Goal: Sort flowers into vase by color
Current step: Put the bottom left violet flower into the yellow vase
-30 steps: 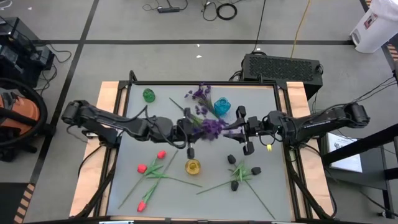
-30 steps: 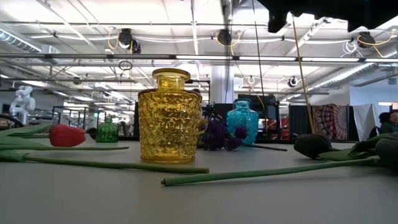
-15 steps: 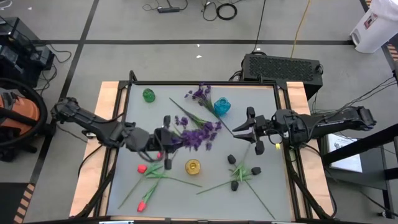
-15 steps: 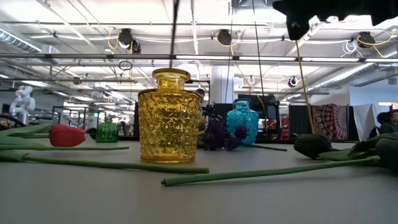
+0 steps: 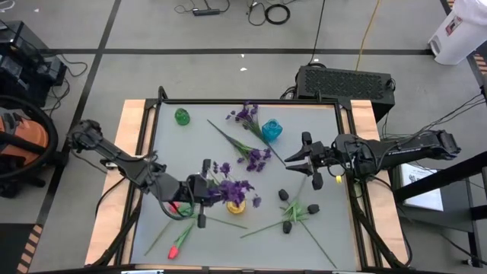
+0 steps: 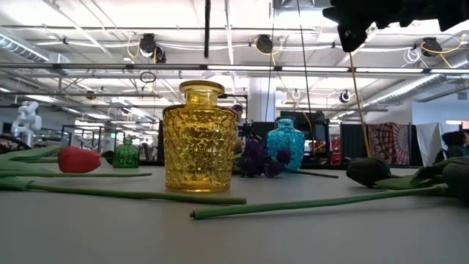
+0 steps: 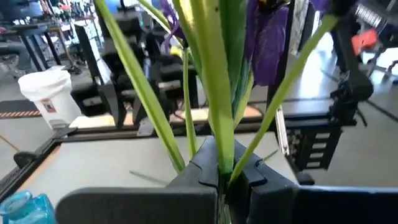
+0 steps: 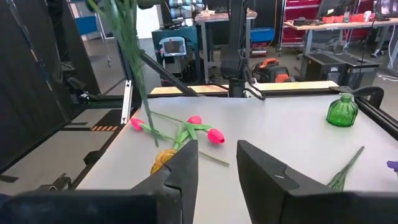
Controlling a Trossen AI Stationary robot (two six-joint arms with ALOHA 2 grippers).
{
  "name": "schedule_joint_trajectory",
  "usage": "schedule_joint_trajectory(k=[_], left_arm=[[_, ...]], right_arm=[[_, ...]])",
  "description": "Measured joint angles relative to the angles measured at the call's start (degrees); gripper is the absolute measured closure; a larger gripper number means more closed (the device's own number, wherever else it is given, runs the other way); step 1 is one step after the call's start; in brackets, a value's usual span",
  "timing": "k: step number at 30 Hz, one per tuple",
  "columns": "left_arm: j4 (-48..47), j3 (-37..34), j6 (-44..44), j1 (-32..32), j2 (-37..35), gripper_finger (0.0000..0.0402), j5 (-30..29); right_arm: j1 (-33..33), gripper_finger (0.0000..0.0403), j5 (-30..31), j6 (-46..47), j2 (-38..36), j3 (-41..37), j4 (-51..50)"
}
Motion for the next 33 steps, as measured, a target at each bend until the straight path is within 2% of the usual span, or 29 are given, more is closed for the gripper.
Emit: schedule_joint_trajectory(k=[10, 33], left_arm=[[0.31, -0.01, -0.13, 1.09, 2.88, 0.0396, -0.5], [-4.28, -0.02, -4.27, 1.15, 3.02, 0.0387, -1.7]], right_arm=[[0.93, 0.03, 0.02, -0.1, 0.0, 0.0, -0.23], [4.13, 0.03, 0.02, -0.23, 0.04, 0.0, -0.65]])
